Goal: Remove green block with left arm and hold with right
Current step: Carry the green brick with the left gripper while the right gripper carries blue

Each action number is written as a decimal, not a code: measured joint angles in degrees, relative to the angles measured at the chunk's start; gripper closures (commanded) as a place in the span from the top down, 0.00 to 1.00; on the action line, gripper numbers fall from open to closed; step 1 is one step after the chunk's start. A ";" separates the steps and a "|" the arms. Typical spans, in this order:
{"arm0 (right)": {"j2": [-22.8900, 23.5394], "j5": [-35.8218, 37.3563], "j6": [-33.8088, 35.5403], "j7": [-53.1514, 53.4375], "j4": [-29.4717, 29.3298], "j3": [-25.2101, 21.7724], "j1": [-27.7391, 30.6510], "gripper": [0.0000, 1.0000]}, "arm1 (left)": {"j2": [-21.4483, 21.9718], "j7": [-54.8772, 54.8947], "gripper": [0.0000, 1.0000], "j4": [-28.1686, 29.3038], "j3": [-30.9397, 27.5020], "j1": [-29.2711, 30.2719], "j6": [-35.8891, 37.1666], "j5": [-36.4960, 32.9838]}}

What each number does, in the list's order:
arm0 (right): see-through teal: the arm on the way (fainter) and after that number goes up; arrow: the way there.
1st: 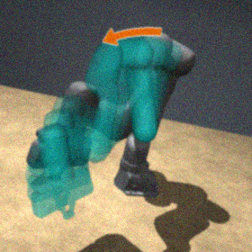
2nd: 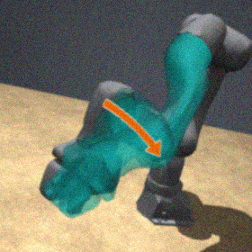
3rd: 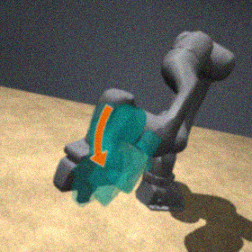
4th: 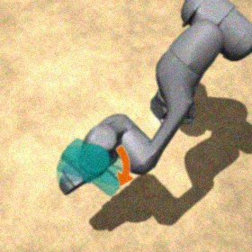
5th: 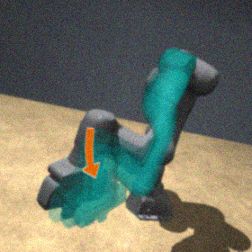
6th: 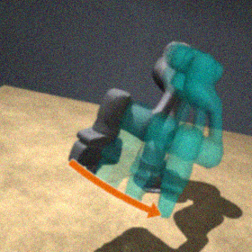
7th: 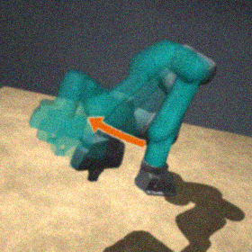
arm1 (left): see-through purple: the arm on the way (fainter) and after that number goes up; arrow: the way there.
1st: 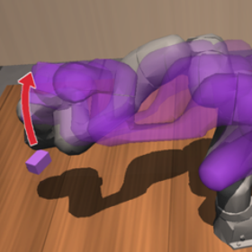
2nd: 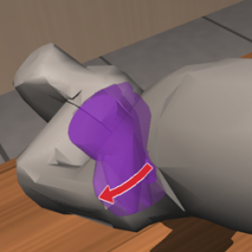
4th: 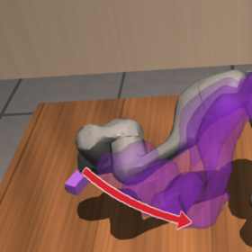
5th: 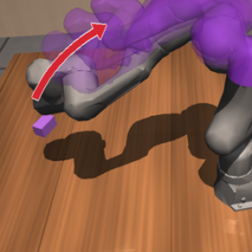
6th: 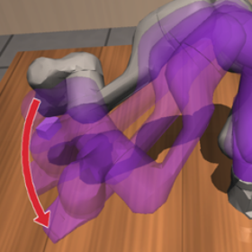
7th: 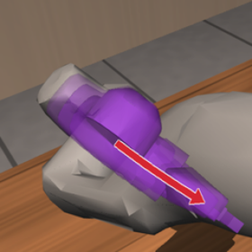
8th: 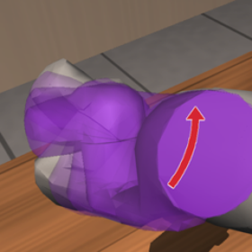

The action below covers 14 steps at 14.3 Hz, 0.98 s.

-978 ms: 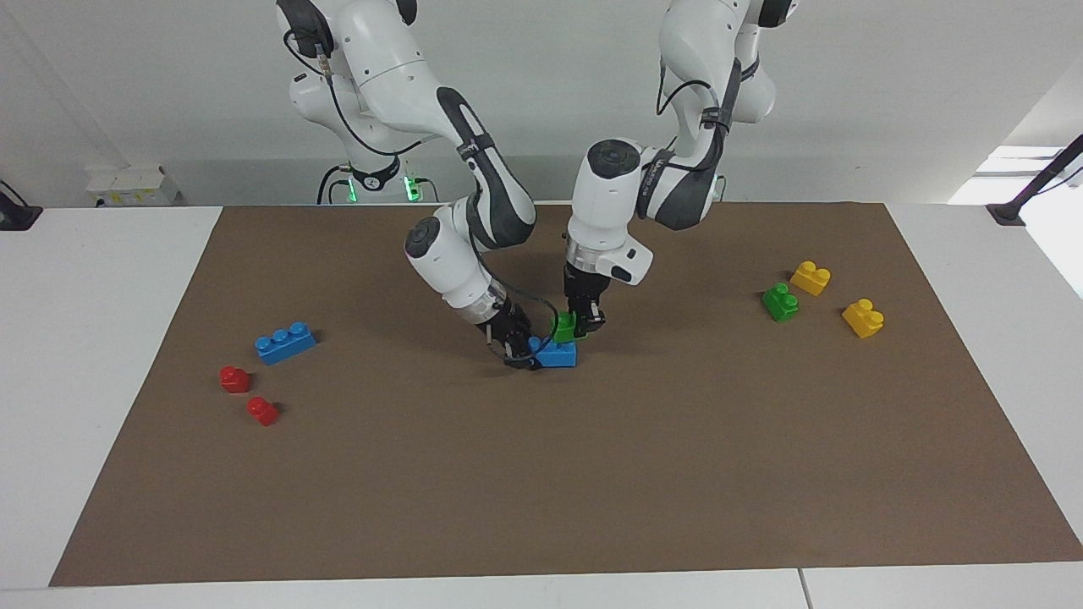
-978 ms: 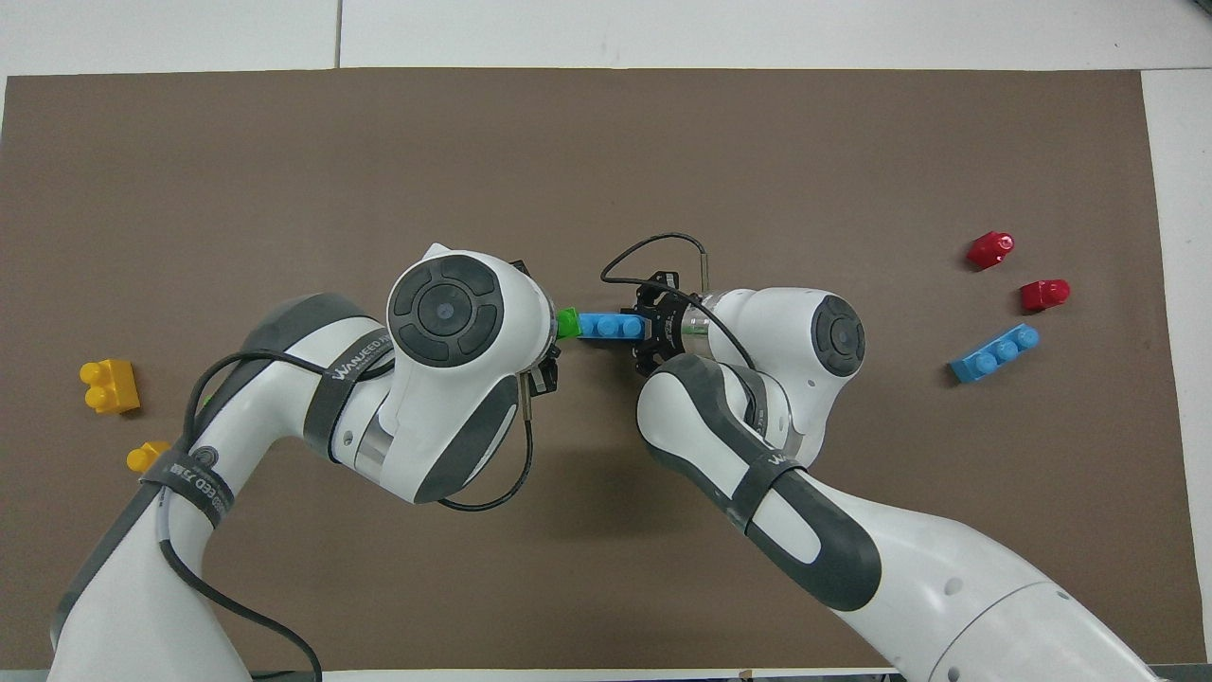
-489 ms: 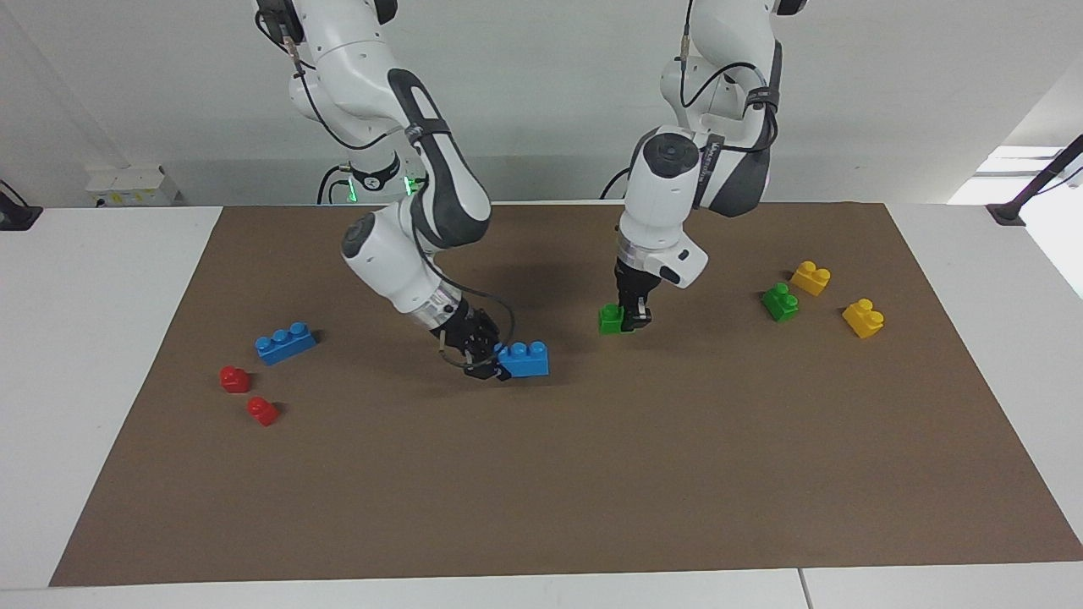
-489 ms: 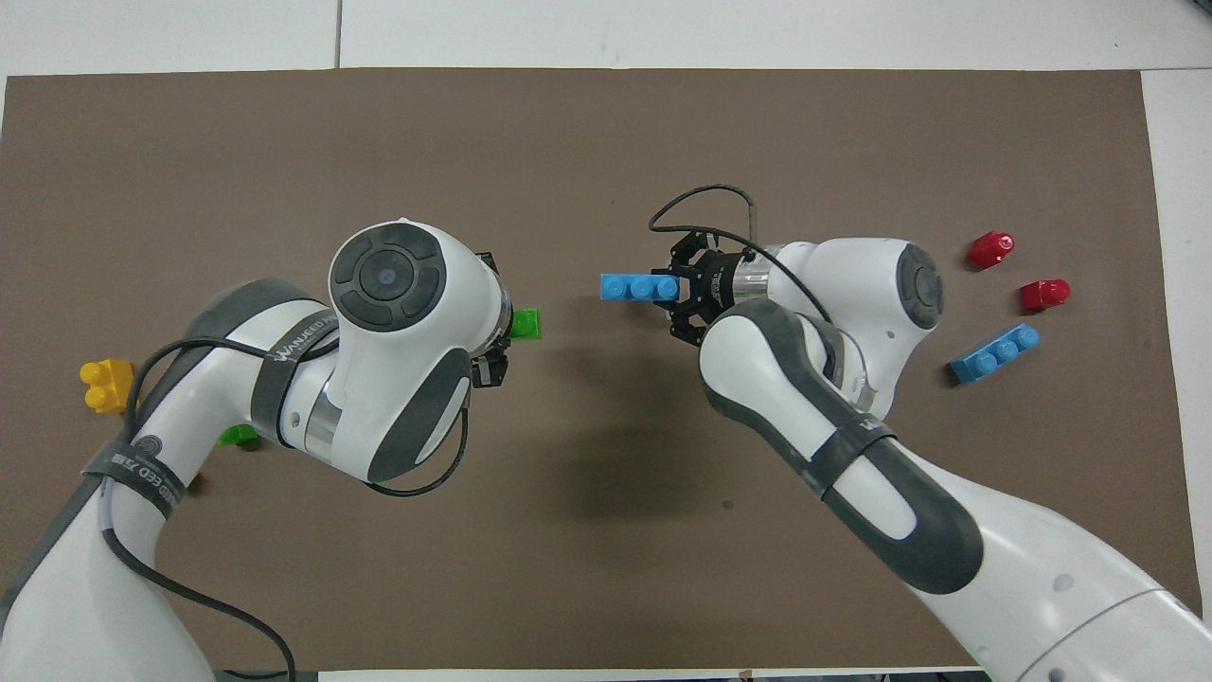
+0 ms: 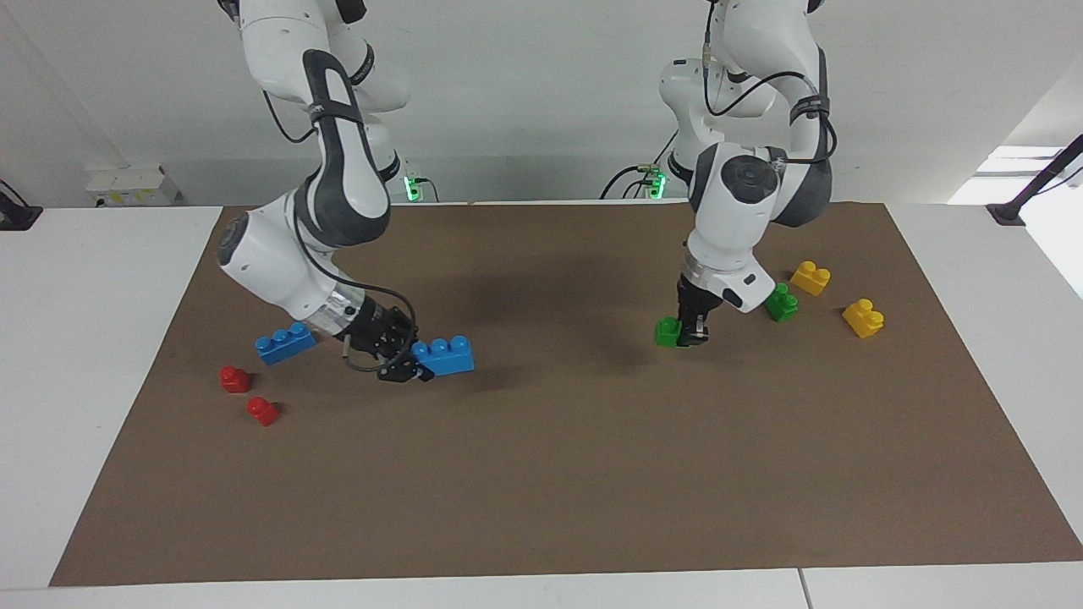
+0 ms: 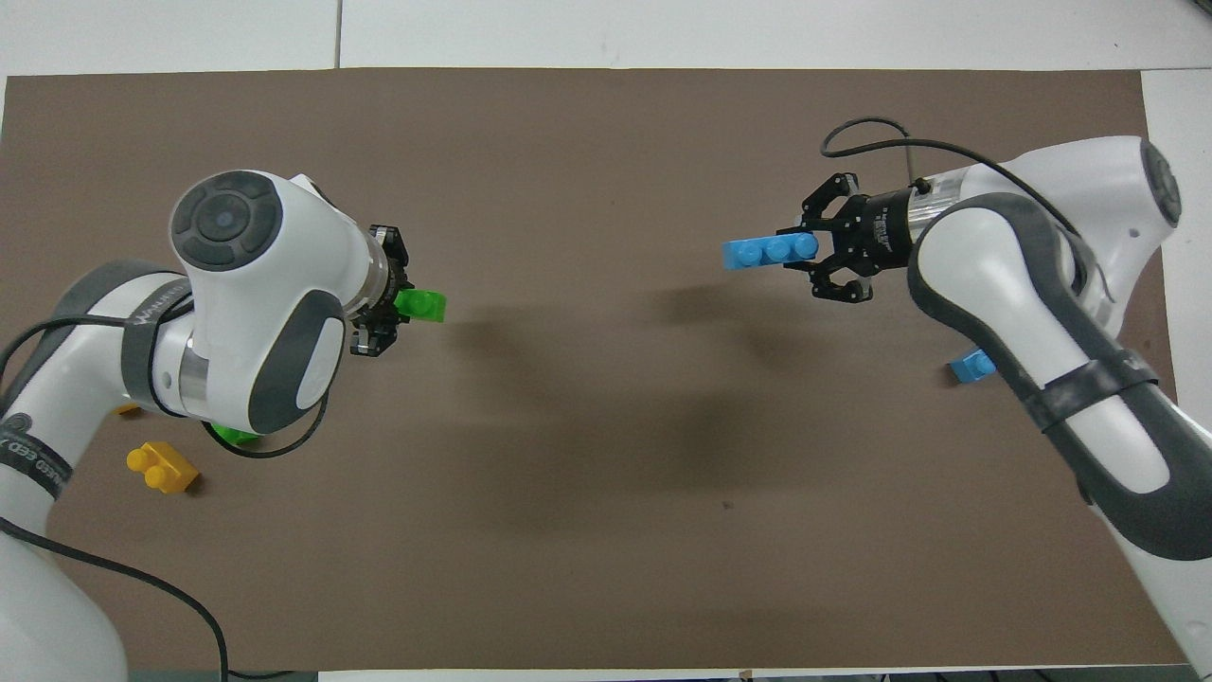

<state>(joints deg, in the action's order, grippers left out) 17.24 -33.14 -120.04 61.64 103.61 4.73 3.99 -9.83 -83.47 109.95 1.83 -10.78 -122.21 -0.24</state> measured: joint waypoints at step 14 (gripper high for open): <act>12.37 4.35 5.87 -9.24 -9.32 0.00 10.11 0.00 | -3.10 26.87 0.00 4.46 0.06 15.12 -12.25 0.10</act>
<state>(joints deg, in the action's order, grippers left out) 29.62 -28.79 -114.16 52.40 94.29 4.73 14.09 -12.93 -56.60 114.41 1.89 4.34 -134.46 -0.15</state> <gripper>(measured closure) 0.639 0.643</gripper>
